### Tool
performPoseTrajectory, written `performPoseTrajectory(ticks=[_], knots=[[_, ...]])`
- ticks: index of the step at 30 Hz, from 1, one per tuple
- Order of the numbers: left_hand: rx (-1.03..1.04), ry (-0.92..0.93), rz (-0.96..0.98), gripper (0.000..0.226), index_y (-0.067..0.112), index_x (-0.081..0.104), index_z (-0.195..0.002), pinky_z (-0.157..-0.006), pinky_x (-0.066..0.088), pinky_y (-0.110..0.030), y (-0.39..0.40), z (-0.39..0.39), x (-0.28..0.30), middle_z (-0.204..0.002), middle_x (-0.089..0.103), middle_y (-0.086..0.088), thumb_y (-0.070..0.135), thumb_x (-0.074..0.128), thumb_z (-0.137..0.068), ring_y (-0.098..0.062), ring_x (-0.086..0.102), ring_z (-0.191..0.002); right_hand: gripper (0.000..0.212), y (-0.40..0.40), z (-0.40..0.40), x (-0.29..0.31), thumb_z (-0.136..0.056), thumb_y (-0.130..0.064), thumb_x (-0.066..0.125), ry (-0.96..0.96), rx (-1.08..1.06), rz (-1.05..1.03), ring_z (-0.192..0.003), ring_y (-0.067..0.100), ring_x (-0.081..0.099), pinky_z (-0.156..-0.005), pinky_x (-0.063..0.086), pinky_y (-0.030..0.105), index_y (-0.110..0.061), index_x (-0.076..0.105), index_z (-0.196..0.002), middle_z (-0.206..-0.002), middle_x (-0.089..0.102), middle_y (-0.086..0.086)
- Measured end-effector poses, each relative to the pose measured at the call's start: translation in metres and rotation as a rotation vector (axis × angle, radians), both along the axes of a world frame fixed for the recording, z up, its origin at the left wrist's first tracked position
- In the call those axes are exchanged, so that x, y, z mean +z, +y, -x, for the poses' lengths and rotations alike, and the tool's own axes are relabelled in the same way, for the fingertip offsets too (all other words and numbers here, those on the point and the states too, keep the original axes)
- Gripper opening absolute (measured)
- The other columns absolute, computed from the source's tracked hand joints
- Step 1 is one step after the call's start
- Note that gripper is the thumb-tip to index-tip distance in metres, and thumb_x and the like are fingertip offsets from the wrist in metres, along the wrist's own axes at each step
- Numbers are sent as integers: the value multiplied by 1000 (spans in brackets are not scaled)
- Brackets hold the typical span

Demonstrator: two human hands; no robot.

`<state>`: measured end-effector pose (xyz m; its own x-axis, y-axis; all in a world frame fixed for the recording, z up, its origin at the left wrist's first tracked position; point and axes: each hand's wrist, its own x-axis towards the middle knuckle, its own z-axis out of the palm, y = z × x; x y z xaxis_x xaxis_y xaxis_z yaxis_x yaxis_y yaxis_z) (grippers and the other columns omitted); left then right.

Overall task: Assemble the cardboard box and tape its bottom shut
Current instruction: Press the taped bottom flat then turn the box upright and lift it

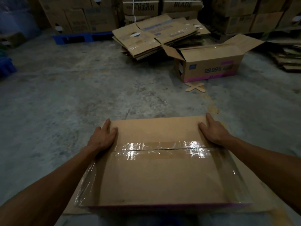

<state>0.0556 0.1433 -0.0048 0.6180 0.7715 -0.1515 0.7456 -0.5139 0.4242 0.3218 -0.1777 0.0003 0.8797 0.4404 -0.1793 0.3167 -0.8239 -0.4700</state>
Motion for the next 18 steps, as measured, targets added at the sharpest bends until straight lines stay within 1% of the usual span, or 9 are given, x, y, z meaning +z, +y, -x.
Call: performPoseTrajectory(ticks=[2,3,5,7,10,12,13,15,18], knots=[[-21,-30,1,73,18,19,-152,-106,34,-42,-1,-2,18,-149,38,-24,55,39,-93,-39,41,-133,70,4,1,13,-97,-50,38,3,-5,-49,-132,41,41,-106,34,42,-20,11,-154,-149,37,25],[-15,-59,-18,70,14,22,-151,-104,36,-41,-2,-4,30,-146,42,-25,50,42,-94,-40,43,-131,69,6,2,23,-97,-48,40,-17,-1,-89,-133,40,41,-107,34,42,-19,13,-154,-150,37,23],[43,-155,-77,65,14,26,-150,-101,38,-40,-2,-7,57,-141,46,-27,43,46,-96,-41,46,-127,69,12,2,45,-94,-50,42,-100,13,-211,-131,39,43,-107,35,44,-21,18,-152,-149,39,21],[105,-295,-160,68,21,21,-152,-103,37,-43,-1,-9,87,-143,43,-25,44,48,-95,-41,43,-129,68,17,3,70,-89,-53,42,-199,3,-382,-130,36,44,-105,38,47,-27,22,-148,-148,41,18],[131,-574,-230,70,28,16,-153,-104,36,-44,-4,-5,123,-147,37,-18,39,51,-94,-35,42,-130,73,18,9,105,-93,-47,47,-311,13,-655,-140,27,33,-111,32,48,-34,7,-153,-159,25,5],[115,-727,-218,72,29,15,-154,-104,36,-42,-11,0,138,-149,35,-15,33,55,-93,-32,41,-130,74,13,15,117,-95,-44,48,-330,28,-775,-141,27,30,-110,33,51,-40,1,-152,-160,19,1],[105,-749,-212,73,29,15,-154,-104,36,-42,-15,5,139,-149,35,-15,31,55,-93,-31,41,-130,74,10,20,120,-96,-42,49,-319,30,-808,-141,28,31,-108,35,52,-41,1,-152,-160,18,1],[93,-702,-199,74,25,14,-154,-104,37,-42,-22,17,128,-146,38,-18,27,56,-93,-32,43,-128,68,0,27,118,-97,-41,47,-296,33,-824,-137,27,35,-104,39,51,-39,7,-152,-158,24,3],[82,-577,-197,72,15,20,-153,-101,39,-41,-38,40,97,-136,43,-23,22,58,-93,-36,48,-121,56,-14,41,108,-100,-42,40,-322,-19,-719,-129,26,43,-98,41,41,-26,24,-151,-149,37,9]])
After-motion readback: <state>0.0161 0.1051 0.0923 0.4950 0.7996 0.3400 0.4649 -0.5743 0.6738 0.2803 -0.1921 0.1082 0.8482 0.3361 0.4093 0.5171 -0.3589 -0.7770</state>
